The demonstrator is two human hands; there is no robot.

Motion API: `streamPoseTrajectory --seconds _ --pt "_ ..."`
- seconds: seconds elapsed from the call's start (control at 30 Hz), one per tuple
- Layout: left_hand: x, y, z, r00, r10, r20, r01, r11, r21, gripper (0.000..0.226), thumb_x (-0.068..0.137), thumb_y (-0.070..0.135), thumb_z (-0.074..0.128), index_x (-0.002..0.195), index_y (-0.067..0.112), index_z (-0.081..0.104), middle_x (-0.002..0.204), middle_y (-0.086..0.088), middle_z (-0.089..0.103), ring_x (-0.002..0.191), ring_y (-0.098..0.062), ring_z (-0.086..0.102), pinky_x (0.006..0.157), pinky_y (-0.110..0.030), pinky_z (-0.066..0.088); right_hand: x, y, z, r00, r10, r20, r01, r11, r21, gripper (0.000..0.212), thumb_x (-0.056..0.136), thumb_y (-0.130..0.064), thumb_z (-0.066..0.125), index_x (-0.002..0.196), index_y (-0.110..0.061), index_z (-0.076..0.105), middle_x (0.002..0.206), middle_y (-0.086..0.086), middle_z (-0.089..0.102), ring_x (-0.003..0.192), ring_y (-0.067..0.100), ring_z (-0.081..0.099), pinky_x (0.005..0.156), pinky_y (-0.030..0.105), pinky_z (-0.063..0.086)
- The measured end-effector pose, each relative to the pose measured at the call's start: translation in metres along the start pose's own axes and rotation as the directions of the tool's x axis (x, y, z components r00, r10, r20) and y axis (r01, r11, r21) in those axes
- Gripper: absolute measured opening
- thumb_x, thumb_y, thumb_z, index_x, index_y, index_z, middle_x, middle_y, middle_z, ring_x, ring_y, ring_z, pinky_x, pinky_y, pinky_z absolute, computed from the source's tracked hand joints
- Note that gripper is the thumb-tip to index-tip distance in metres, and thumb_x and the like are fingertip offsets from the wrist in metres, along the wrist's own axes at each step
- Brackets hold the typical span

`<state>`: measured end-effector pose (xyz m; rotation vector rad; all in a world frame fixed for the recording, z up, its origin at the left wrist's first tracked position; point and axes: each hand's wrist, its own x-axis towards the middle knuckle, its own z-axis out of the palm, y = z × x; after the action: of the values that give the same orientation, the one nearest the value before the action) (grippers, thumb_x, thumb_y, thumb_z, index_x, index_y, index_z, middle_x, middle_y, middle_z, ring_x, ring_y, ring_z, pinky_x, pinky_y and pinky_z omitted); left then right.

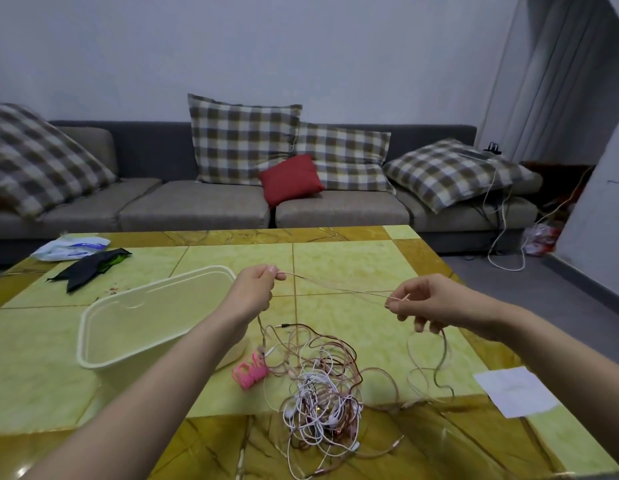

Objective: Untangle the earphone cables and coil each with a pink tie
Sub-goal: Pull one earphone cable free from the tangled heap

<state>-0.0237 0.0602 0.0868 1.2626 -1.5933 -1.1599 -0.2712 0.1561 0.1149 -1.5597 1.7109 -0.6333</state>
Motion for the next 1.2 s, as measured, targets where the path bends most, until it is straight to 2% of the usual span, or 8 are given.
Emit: streamPoseTrajectory --seconds 0.1,0.2,0.3,0.47,0.6,0.73,0.97,1.2 --pt "0.003 -0.010 -0.006 0.999 -0.036 0.010 0.035 0.997 0.066 0.031 0.103 0.020 0.030 0.093 0.010 0.058 0.065 0.001 0.033 0.057 -0.012 0.030 0.054 -0.024 0.028 0.003 -0.002 0.000 0.996 -0.044 -0.080 0.021 0.963 -0.268 0.023 0.091 -0.029 0.060 0.094 -0.009 0.070 0.075 -0.004 0.067 0.041 -0.006 0.047 0.043 0.009 0.033" --pt "0.001 -0.017 -0.008 0.984 -0.101 0.145 0.066 0.971 0.230 0.033 0.103 0.017 0.030 0.095 0.009 0.061 0.071 -0.002 0.047 0.062 -0.013 0.042 0.057 -0.023 0.035 0.004 -0.012 0.001 0.982 -0.138 -0.125 0.083 0.925 -0.371 0.026 0.093 -0.029 0.056 0.095 -0.008 0.071 0.075 -0.011 0.064 0.047 -0.012 0.048 0.050 0.007 0.036" --pt "-0.005 -0.012 -0.002 0.960 -0.084 0.267 -0.012 0.940 0.341 0.034 0.103 0.021 0.029 0.109 0.015 0.062 0.105 -0.003 0.060 0.090 -0.014 0.055 0.078 -0.023 0.041 0.004 -0.028 0.005 0.974 -0.192 -0.122 0.123 0.897 -0.425 0.023 0.098 -0.022 0.047 0.110 -0.012 0.064 0.085 -0.009 0.066 0.067 -0.009 0.053 0.057 0.005 0.037" --pt "-0.017 0.032 0.025 0.918 0.129 0.376 -0.179 0.979 0.100 0.038 0.102 0.033 0.028 0.131 0.020 0.050 0.122 0.005 0.059 0.115 -0.009 0.053 0.102 -0.027 0.037 0.005 -0.053 0.014 0.957 -0.280 -0.077 0.225 0.883 -0.412 0.023 0.098 -0.021 0.049 0.120 -0.019 0.049 0.094 -0.009 0.070 0.094 0.007 0.058 0.071 0.014 0.041" --pt "-0.021 0.057 0.040 0.858 0.170 0.484 -0.172 0.984 -0.040 0.032 0.101 0.034 0.034 0.108 0.014 0.057 0.091 0.002 0.059 0.078 -0.010 0.057 0.083 -0.025 0.048 0.002 -0.070 0.016 0.903 -0.412 -0.121 0.321 0.835 -0.446 0.010 0.093 -0.014 0.057 0.102 -0.018 0.055 0.087 -0.008 0.066 0.085 0.004 0.061 0.068 0.011 0.045" --pt "-0.020 0.061 0.036 0.845 0.119 0.521 -0.153 0.988 0.023 0.031 0.102 0.033 0.035 0.088 0.017 0.058 0.073 0.004 0.046 0.056 -0.007 0.034 0.053 -0.017 0.031 0.003 -0.076 0.011 0.877 -0.458 -0.144 0.336 0.800 -0.497 0.012 0.093 -0.011 0.054 0.089 -0.020 0.060 0.079 -0.011 0.065 0.081 0.005 0.062 0.074 0.026 0.051" --pt "-0.016 0.059 0.016 0.882 0.157 0.444 -0.165 0.986 -0.021 0.033 0.102 0.022 0.034 0.082 0.014 0.060 0.057 0.008 0.038 0.051 -0.007 0.037 0.062 -0.020 0.042 0.012 -0.061 -0.012 0.853 -0.375 -0.363 0.181 0.864 -0.469 0.012 0.097 -0.019 0.049 0.092 -0.016 0.059 0.083 -0.004 0.066 0.069 0.007 0.057 0.055 0.023 0.043" --pt "-0.014 0.066 0.002 0.925 0.106 0.365 -0.117 0.993 0.008 0.031 0.099 0.026 0.042 0.075 0.013 0.058 0.050 0.008 0.036 0.045 -0.009 0.036 0.061 -0.021 0.050 0.026 -0.024 -0.014 0.887 -0.184 -0.423 -0.027 0.894 -0.447 0.017 0.100 -0.020 0.040 0.092 -0.015 0.055 0.087 0.005 0.067 0.073 0.018 0.058 0.065 0.035 0.048"
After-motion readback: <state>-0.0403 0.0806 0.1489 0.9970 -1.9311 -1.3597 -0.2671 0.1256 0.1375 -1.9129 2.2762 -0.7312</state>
